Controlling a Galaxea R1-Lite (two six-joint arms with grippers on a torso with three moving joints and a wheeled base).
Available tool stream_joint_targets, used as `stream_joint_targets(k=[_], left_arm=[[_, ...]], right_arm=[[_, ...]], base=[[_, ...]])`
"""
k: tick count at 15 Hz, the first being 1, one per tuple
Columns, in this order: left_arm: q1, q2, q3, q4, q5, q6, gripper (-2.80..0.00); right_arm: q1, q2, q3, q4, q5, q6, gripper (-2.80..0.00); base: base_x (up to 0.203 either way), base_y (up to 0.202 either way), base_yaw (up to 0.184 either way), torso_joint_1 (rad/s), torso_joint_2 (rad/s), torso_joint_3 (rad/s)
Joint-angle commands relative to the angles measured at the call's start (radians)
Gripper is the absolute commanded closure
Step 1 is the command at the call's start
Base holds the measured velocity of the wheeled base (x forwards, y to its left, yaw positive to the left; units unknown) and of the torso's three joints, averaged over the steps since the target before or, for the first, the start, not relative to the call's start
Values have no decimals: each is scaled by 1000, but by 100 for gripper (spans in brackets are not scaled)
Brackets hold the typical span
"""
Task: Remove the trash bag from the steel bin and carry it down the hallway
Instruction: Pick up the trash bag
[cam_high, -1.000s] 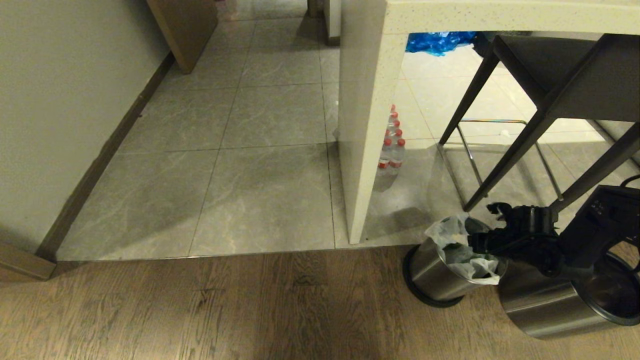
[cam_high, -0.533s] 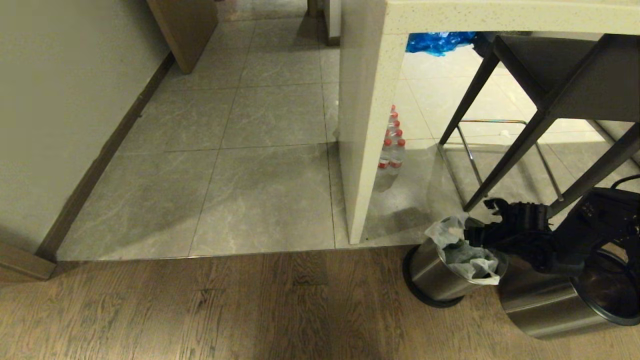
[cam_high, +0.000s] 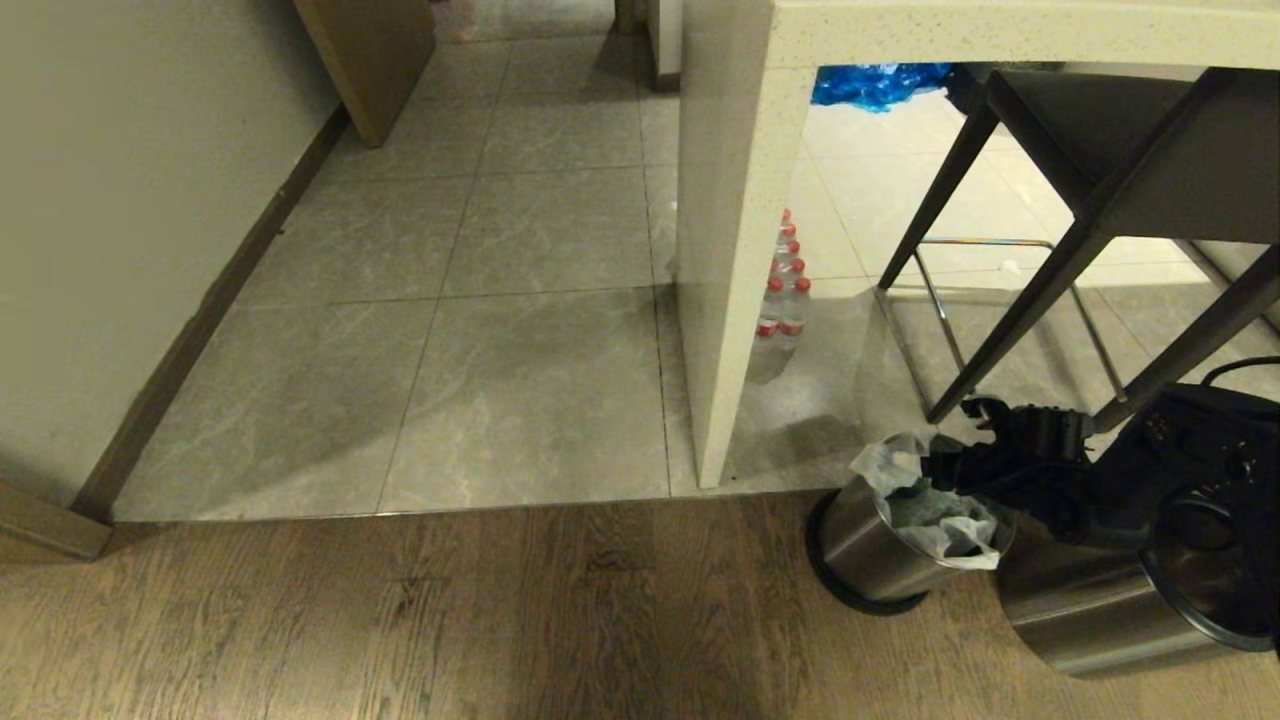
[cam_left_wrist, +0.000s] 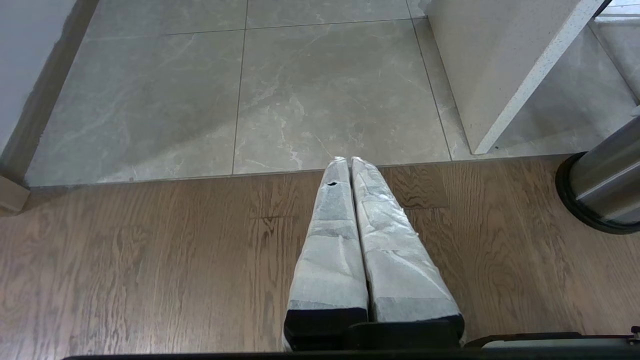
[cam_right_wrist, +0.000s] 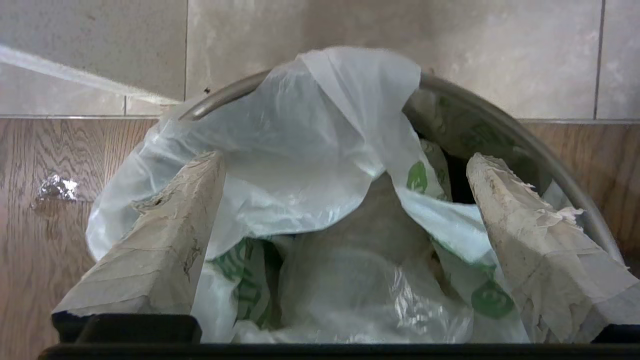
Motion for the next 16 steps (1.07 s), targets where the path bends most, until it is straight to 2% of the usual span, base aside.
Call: stream_joint_targets(k=[1, 8, 14, 15, 16], left_arm=[[0, 0, 0, 0, 0, 0, 0], [0, 0, 0, 0, 0, 0, 0], [0, 0, 0, 0, 0, 0, 0], [0, 0, 0, 0, 0, 0, 0], [0, 0, 0, 0, 0, 0, 0]], right_arm=[[0, 17, -15, 2, 3, 1, -280], [9, 54, -105, 30, 15, 37, -280], [15, 71, -149, 88, 84, 56, -280], [15, 71, -158, 93, 87, 59, 0], [16, 72, -167, 95, 86, 56, 0]], base=[[0, 0, 0, 0, 0, 0], [0, 0, 0, 0, 0, 0], [0, 0, 0, 0, 0, 0], [0, 0, 0, 0, 0, 0], [0, 0, 0, 0, 0, 0]])
